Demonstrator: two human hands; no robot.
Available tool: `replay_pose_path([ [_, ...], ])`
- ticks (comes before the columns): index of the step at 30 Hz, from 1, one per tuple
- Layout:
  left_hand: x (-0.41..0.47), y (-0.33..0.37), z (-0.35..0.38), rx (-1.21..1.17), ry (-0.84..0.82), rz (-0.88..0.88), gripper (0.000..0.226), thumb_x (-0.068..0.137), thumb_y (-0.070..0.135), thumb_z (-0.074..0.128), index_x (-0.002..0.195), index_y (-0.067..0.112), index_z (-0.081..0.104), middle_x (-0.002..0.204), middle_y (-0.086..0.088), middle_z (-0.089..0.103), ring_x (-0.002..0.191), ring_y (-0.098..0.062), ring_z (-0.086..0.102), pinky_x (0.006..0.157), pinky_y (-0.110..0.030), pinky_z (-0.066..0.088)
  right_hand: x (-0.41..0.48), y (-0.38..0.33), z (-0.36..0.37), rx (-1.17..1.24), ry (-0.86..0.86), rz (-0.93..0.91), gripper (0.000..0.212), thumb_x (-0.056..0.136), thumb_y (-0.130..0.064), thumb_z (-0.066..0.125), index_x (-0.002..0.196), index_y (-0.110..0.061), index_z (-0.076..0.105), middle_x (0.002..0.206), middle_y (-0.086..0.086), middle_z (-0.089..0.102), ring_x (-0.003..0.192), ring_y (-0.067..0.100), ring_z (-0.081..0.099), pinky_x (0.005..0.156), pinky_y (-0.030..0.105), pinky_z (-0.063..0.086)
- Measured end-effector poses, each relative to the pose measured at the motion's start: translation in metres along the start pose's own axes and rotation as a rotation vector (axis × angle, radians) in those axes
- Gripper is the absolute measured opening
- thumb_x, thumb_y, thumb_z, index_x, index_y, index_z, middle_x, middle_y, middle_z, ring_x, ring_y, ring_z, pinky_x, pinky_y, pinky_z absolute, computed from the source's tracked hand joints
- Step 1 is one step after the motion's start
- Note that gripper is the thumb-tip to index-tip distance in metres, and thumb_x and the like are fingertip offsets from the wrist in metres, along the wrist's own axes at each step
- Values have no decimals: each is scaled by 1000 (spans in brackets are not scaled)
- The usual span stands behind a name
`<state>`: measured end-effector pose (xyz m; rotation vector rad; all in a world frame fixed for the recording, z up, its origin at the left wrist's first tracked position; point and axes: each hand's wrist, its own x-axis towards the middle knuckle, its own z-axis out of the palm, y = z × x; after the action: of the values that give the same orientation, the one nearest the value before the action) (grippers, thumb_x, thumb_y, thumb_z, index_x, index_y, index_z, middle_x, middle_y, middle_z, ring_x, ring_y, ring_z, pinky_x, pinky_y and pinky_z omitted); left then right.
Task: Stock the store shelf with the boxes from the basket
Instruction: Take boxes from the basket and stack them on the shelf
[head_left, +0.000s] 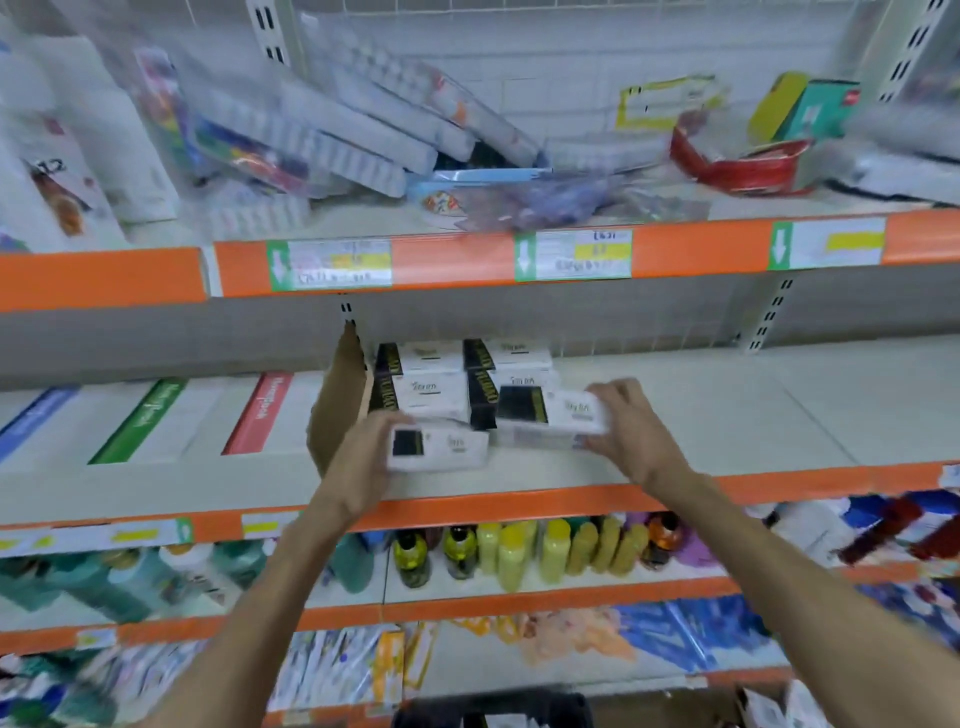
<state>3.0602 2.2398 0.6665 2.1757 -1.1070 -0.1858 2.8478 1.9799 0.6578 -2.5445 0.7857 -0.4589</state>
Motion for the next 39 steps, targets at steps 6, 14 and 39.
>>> replay_pose_path([
  [6,-15,-67,32,97,71,-140,62,62,-10,69,117,10,50,127,-10,43,120,-26,43,102,-26,35,-41,39,57,29,-29,-15,71,81,-35,72,139,-21,32,141,4,27,132,22,28,108,33,34],
  [14,-11,-56,35,8,114,-217,50,78,-11,61,119,12,43,125,-9,34,109,-28,47,103,-39,40,-27,25,48,113,-74,61,49,82,-27,73,117,-26,39,131,-4,30,116,21,45,95,33,44],
  [39,12,-38,31,363,-90,-135,58,74,33,75,119,27,40,140,2,37,136,-19,24,111,-36,33,-9,-8,46,-469,-121,16,50,93,-39,55,138,-33,34,143,-6,40,135,22,32,100,40,41],
])
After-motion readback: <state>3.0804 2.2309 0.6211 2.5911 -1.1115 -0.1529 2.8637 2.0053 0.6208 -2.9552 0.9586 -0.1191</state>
